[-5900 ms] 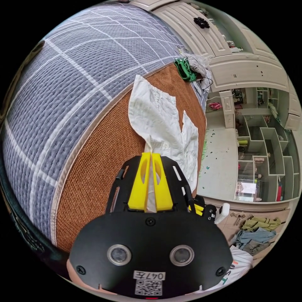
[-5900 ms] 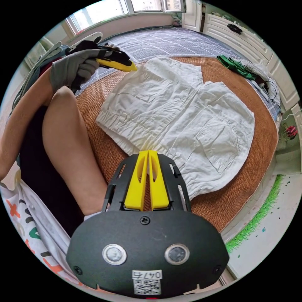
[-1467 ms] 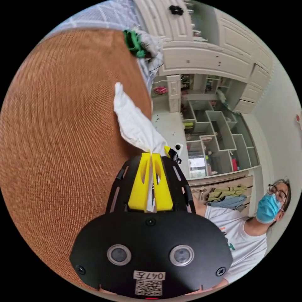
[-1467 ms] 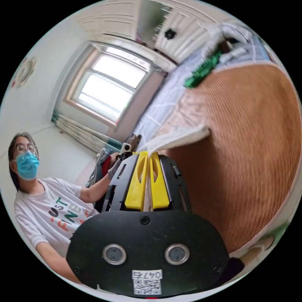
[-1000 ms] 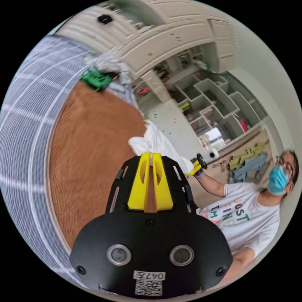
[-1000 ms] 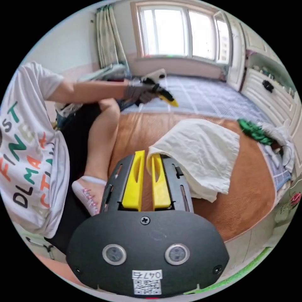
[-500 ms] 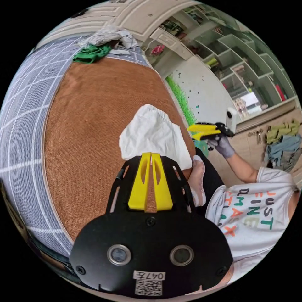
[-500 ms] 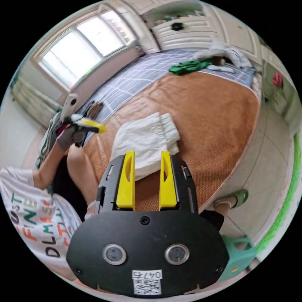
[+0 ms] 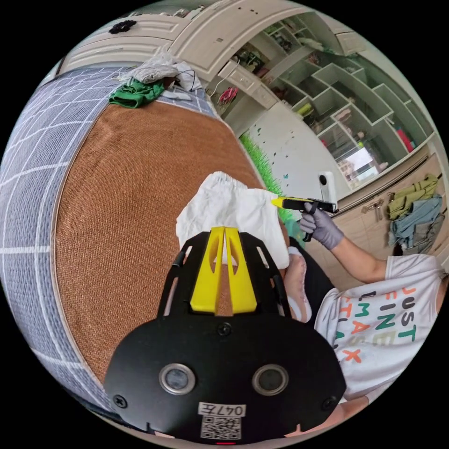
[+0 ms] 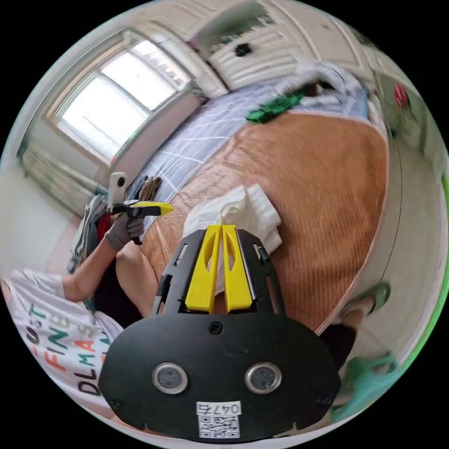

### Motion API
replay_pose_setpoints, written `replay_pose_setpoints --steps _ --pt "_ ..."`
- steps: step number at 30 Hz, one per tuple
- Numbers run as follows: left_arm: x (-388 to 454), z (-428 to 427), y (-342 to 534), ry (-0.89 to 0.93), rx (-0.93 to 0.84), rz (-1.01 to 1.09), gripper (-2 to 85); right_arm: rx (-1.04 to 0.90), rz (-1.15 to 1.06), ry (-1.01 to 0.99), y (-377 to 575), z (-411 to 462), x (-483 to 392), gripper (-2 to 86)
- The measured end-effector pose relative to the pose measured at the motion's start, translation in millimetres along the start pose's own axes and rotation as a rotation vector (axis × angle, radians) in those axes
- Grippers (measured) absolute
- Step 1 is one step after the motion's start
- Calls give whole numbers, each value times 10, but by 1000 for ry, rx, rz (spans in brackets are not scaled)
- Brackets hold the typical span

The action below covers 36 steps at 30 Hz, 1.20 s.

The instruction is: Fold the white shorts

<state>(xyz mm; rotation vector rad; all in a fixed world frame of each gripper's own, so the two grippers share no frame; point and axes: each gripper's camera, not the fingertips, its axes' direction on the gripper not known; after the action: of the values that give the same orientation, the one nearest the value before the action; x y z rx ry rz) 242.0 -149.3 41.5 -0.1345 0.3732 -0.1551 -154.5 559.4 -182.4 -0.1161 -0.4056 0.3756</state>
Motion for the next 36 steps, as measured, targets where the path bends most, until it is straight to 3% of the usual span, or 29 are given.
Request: replay_pose_setpoints --steps 2,4,6,10,12,14,17,24,28,32,36 --pt "3 4 8 36 30 -1 -10 63 -315 55 -240 -277 -519 -9" --pt "22 15 20 62 57 2 -10 82 -477 130 -337 -422 -738 -9" --pt "65 66 12 94 76 8 -10 55 -481 193 -441 -434 -621 -9" --pt "138 341 -81 113 22 5 -10 -165 -154 282 -476 65 602 16" --pt "227 641 -150 72 -54 10 -10 -235 15 229 -358 211 1112 61" --pt "294 888 -187 27 -125 11 -10 -166 199 68 -119 212 1574 116" --pt "321 1256 -235 -50 -249 -15 -10 -174 363 -75 93 409 2059 131" --pt "78 1611 -230 -3 -309 -130 -10 -74 515 -254 -19 655 2885 93" --pt "-81 1655 -148 -2 -308 -207 -10 -95 537 -346 -351 814 3223 21" --pt "-318 1364 17 -21 -134 -345 -10 -21 373 -439 -1336 564 2973 5" --pt "-785 1038 436 174 174 -565 -10 -57 187 -437 -2550 376 2430 3"
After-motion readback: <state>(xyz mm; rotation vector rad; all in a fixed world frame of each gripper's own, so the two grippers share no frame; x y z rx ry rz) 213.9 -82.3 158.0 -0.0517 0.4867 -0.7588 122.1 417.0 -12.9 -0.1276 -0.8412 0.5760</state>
